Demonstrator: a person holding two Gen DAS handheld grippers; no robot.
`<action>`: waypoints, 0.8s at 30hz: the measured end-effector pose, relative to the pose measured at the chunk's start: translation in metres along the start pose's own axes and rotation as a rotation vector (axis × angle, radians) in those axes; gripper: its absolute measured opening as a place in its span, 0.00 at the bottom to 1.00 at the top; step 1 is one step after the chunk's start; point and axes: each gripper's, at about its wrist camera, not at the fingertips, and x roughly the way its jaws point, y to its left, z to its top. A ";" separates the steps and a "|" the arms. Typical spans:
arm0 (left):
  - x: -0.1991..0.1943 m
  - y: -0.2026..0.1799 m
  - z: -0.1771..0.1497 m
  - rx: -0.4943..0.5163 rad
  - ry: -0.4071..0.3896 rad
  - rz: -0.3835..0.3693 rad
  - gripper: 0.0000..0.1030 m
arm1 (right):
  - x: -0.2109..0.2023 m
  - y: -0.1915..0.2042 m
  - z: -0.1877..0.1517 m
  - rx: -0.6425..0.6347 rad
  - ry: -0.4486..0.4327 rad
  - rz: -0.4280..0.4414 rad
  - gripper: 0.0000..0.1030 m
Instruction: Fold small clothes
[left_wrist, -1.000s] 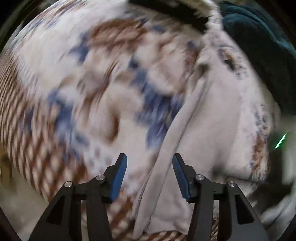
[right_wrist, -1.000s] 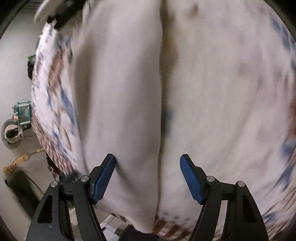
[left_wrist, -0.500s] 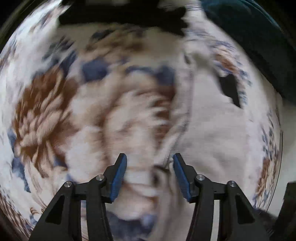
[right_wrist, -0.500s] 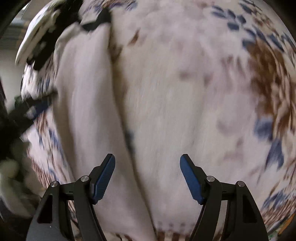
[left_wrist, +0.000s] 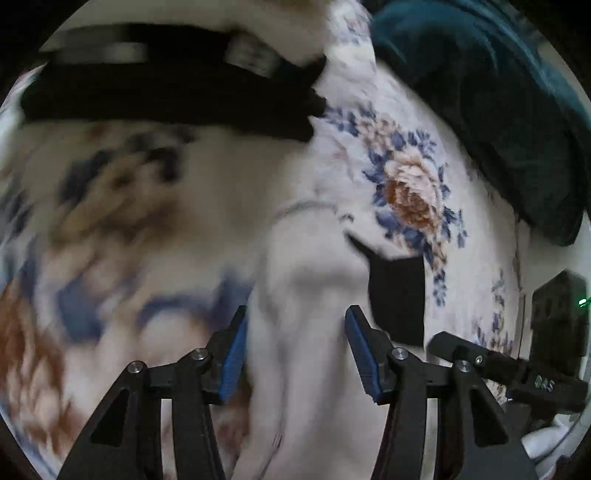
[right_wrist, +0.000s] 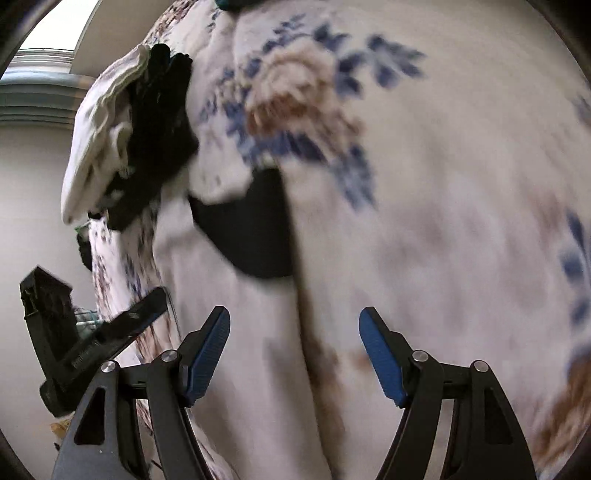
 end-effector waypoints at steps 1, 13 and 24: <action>0.005 -0.001 0.006 0.002 -0.003 0.000 0.46 | 0.007 0.003 0.014 -0.012 0.014 -0.007 0.58; 0.021 -0.010 0.054 0.106 -0.017 0.037 0.14 | 0.035 -0.012 0.047 0.023 0.026 0.050 0.03; -0.119 0.013 -0.062 -0.028 -0.113 -0.119 0.63 | -0.048 -0.016 -0.053 -0.017 0.105 0.112 0.64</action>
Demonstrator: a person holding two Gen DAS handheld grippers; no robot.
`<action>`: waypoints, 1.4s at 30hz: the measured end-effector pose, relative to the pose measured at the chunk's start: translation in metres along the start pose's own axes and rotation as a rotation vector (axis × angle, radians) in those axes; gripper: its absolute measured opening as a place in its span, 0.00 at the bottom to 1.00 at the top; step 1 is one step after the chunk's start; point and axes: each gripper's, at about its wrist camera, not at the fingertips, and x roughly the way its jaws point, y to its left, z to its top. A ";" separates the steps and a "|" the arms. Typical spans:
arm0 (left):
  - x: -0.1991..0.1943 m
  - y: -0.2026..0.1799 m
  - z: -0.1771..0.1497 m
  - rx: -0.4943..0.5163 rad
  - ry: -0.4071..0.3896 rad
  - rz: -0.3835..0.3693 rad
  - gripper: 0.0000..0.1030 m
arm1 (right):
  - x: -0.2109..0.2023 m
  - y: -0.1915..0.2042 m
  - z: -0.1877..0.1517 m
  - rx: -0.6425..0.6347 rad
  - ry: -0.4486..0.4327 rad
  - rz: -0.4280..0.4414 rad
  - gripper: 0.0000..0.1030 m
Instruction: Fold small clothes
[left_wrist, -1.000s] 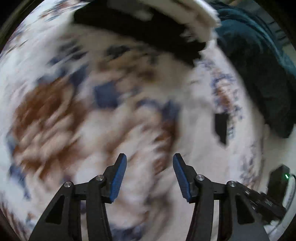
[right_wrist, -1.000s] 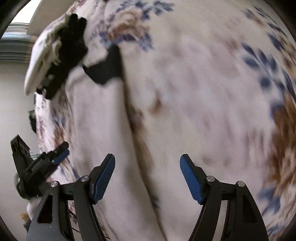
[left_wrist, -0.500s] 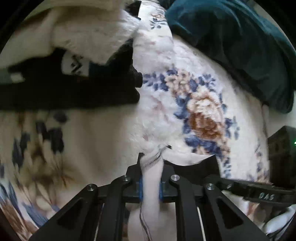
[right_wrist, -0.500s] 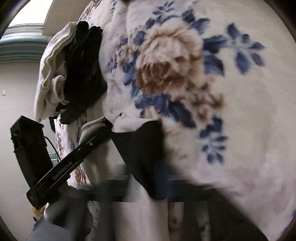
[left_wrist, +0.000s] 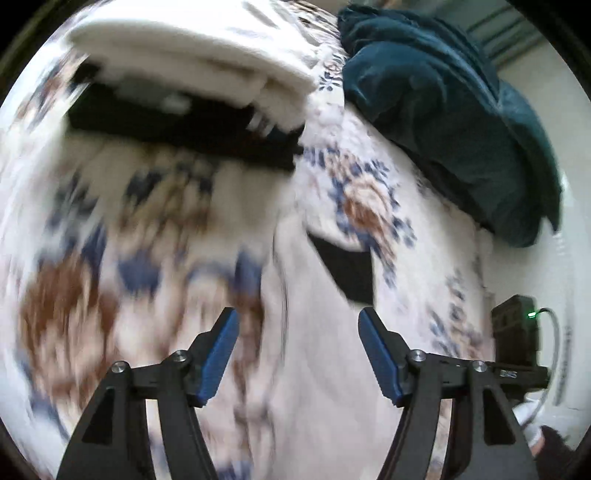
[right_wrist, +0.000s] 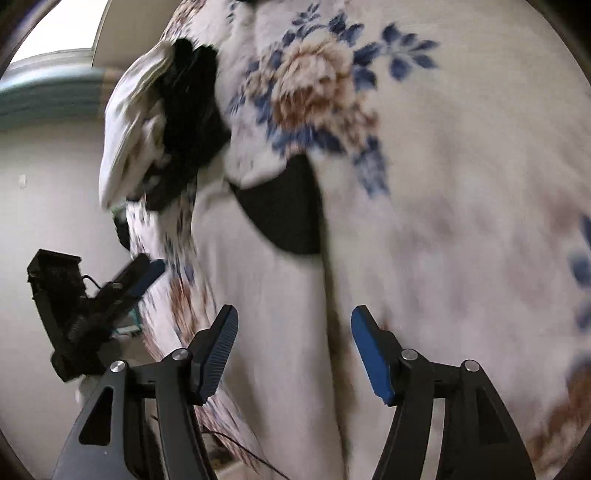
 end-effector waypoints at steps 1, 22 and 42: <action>-0.015 0.004 -0.015 -0.024 0.001 -0.016 0.63 | -0.006 -0.001 -0.019 0.005 0.020 0.003 0.64; 0.009 0.022 -0.289 -0.111 0.254 -0.075 0.61 | 0.084 -0.072 -0.314 0.263 0.212 0.030 0.64; -0.043 0.034 -0.296 -0.077 0.134 -0.125 0.09 | 0.061 -0.063 -0.325 0.316 0.059 0.185 0.10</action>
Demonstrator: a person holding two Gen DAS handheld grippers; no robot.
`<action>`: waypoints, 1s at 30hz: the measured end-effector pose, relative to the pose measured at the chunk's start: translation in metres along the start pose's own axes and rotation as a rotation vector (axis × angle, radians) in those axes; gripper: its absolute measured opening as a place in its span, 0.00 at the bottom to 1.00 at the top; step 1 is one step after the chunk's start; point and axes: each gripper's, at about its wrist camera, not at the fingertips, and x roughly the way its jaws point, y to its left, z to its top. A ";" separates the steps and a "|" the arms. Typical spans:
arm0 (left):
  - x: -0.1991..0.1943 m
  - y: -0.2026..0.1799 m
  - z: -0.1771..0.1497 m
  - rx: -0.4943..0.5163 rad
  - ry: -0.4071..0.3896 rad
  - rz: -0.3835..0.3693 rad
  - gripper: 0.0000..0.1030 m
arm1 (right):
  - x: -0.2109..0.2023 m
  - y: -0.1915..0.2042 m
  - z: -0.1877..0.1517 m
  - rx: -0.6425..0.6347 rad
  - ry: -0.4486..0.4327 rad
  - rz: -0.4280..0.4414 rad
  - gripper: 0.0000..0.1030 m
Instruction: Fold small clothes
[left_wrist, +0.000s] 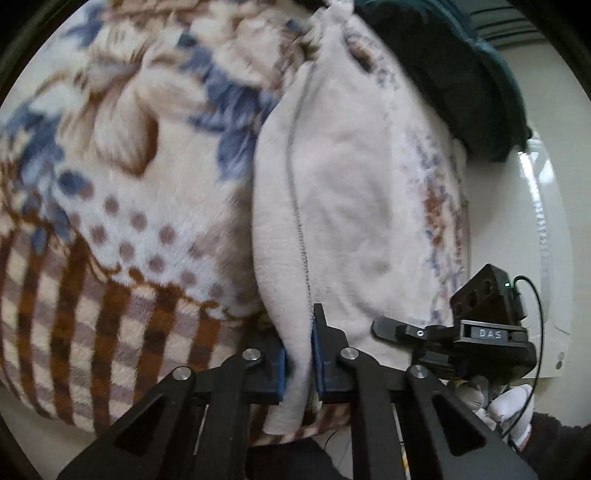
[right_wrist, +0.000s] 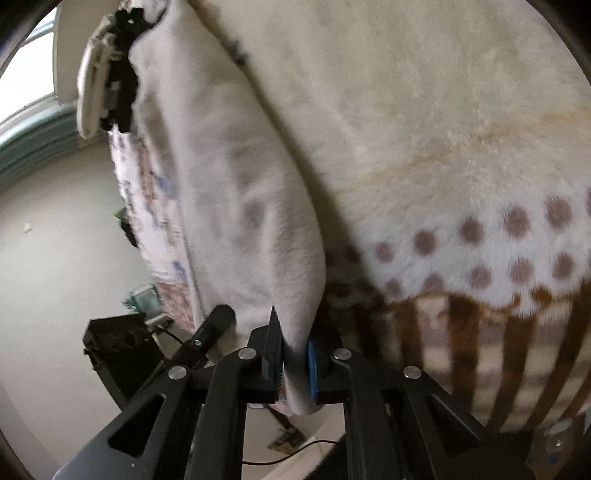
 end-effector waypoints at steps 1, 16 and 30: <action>-0.008 -0.006 0.003 0.009 -0.016 -0.001 0.08 | -0.006 0.007 -0.001 -0.009 -0.008 0.009 0.11; -0.051 -0.086 0.175 0.078 -0.207 -0.063 0.08 | -0.084 0.163 0.097 -0.182 -0.173 0.128 0.10; 0.062 -0.055 0.353 -0.037 -0.119 0.037 0.10 | -0.050 0.184 0.317 -0.077 -0.164 0.062 0.12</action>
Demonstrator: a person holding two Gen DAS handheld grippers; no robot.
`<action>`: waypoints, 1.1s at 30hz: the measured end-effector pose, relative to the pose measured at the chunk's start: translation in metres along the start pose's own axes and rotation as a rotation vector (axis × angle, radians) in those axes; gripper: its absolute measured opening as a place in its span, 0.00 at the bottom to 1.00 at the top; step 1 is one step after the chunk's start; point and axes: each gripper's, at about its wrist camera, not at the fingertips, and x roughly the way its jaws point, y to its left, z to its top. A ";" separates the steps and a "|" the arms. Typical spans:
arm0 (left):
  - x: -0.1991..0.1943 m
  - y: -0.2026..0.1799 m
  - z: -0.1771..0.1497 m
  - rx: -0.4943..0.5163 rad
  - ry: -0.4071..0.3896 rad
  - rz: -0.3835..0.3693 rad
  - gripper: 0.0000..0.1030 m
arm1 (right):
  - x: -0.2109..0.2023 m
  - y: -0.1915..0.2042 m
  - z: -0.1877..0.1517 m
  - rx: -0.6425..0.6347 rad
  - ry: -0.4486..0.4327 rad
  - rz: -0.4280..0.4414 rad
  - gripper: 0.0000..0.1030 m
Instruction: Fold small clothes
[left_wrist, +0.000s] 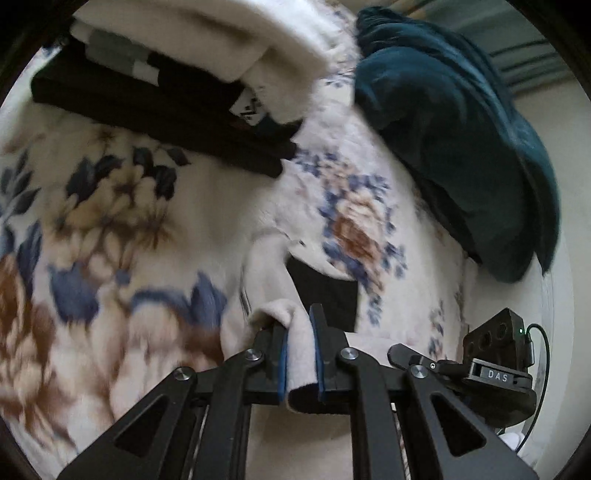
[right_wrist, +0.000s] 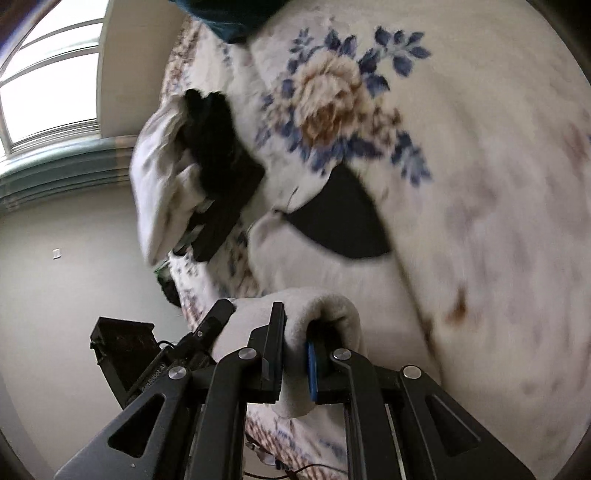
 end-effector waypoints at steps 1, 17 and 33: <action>0.007 0.002 0.006 -0.016 0.009 0.013 0.11 | 0.005 -0.001 0.010 0.010 0.007 -0.004 0.13; -0.032 0.001 -0.006 -0.049 -0.058 0.052 0.49 | -0.012 0.022 0.020 -0.151 0.013 -0.095 0.73; 0.022 0.006 0.050 0.014 0.006 0.217 0.49 | 0.008 0.009 0.026 -0.247 -0.079 -0.374 0.72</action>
